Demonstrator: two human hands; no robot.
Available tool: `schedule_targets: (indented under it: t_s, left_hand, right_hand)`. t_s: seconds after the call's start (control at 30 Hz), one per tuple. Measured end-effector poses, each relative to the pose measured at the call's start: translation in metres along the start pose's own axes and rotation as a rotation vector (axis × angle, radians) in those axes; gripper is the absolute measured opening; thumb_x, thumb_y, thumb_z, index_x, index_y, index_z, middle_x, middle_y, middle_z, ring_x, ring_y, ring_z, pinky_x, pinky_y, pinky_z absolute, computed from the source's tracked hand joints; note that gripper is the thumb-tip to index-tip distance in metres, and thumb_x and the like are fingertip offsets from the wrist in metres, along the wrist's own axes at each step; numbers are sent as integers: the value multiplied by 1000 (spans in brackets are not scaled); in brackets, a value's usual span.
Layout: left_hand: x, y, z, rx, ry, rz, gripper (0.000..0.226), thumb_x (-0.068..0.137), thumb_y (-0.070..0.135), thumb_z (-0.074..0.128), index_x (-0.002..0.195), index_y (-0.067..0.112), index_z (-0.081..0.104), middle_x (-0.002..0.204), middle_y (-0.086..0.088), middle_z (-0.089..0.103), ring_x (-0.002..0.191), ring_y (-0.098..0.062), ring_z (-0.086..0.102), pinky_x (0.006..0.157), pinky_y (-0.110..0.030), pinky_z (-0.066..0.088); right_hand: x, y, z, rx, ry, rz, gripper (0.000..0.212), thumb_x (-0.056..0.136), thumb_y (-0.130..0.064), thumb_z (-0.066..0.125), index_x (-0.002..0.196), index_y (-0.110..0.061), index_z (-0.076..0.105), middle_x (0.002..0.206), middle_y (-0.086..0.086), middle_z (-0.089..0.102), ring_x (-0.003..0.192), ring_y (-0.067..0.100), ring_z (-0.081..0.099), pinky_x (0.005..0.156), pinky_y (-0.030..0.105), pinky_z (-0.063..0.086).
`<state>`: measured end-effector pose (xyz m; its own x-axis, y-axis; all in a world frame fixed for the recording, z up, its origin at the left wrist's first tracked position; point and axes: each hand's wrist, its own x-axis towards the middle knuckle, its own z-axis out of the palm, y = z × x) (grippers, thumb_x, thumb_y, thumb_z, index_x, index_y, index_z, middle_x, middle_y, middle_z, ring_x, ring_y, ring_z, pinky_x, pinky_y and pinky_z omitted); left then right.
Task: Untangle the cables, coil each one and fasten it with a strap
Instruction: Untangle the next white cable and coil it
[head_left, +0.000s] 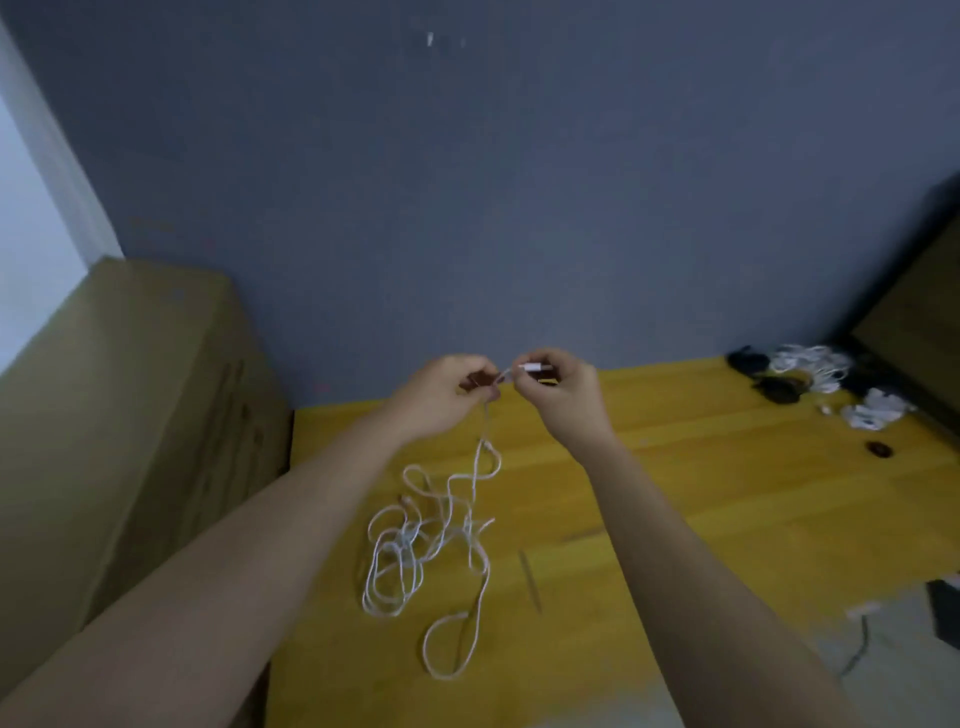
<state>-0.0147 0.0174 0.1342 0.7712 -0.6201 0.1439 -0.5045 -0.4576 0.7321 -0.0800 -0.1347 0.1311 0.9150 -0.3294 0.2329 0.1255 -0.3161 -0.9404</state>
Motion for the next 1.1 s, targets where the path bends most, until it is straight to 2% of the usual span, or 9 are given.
schedule_targets:
  t_s: [0.1, 0.2, 0.27, 0.37, 0.47, 0.7, 0.8, 0.9, 1.1]
  left_hand:
    - [17, 52, -37, -20, 155, 89, 5, 90, 8, 63, 93, 8, 67, 72, 9, 60, 63, 3, 55, 61, -7, 41]
    - [29, 93, -68, -134, 265, 141, 3, 88, 5, 65, 90, 7, 66, 71, 2, 63, 60, -2, 60, 65, -14, 51]
    - [38, 112, -85, -254, 327, 158, 7, 87, -1, 64, 90, 6, 62, 69, 0, 62, 54, 1, 61, 62, -16, 55]
    - [45, 135, -112, -345, 422, 189, 17, 88, -2, 63, 95, 9, 53, 69, -3, 60, 49, 2, 60, 58, -16, 55]
    - [43, 141, -138, -336, 500, 193, 33, 88, 1, 62, 104, 20, 41, 69, -3, 60, 57, -10, 64, 67, -26, 58]
    - [33, 98, -186, -151, 500, 137, 27, 95, 12, 55, 121, 11, 61, 80, -3, 65, 75, -20, 64, 84, -44, 55]
    - [22, 81, -195, -160, 424, 160, 30, 98, 15, 50, 127, 16, 60, 81, -3, 66, 79, -19, 66, 88, -38, 55]
    - [15, 65, -192, -104, 370, 164, 30, 100, 23, 47, 126, 13, 58, 103, -5, 65, 88, -17, 64, 92, -34, 51]
    - [2, 26, -157, 464, 134, 217, 32, 99, 44, 40, 125, 34, 56, 136, 5, 38, 129, -21, 32, 108, -34, 19]
  right_hand:
    - [24, -51, -17, 177, 67, -71, 8, 88, -7, 67, 95, -10, 64, 73, -1, 63, 66, 9, 56, 64, 27, 49]
    - [37, -83, -19, 381, 138, -82, 30, 92, -11, 62, 119, -15, 50, 86, 3, 64, 81, 16, 61, 80, 31, 52]
    - [35, -91, -11, 315, 61, -35, 32, 97, -20, 55, 127, -15, 46, 93, 2, 66, 89, 16, 63, 82, 31, 49]
    - [23, -90, 3, 175, -60, -37, 14, 100, -20, 47, 106, -16, 59, 78, 2, 65, 78, 15, 62, 72, 27, 45]
    - [20, -90, 12, 151, 15, -30, 23, 102, -17, 43, 90, -15, 62, 63, 0, 48, 58, 9, 47, 58, 25, 42]
    - [39, -157, 19, -10, 397, -235, 21, 98, -17, 51, 89, -12, 69, 43, -11, 37, 39, 3, 30, 42, 20, 23]
    - [35, -184, 24, 9, 424, -327, 20, 98, -20, 52, 87, -19, 69, 50, -9, 40, 44, 4, 30, 44, 21, 25]
    - [35, -185, 34, -112, 405, -308, 21, 98, -25, 52, 93, -18, 71, 53, -3, 42, 44, 6, 32, 47, 26, 26]
    - [13, -147, 50, -366, 316, -314, 21, 98, -29, 53, 94, -20, 72, 49, -9, 45, 44, 6, 38, 46, 20, 24]
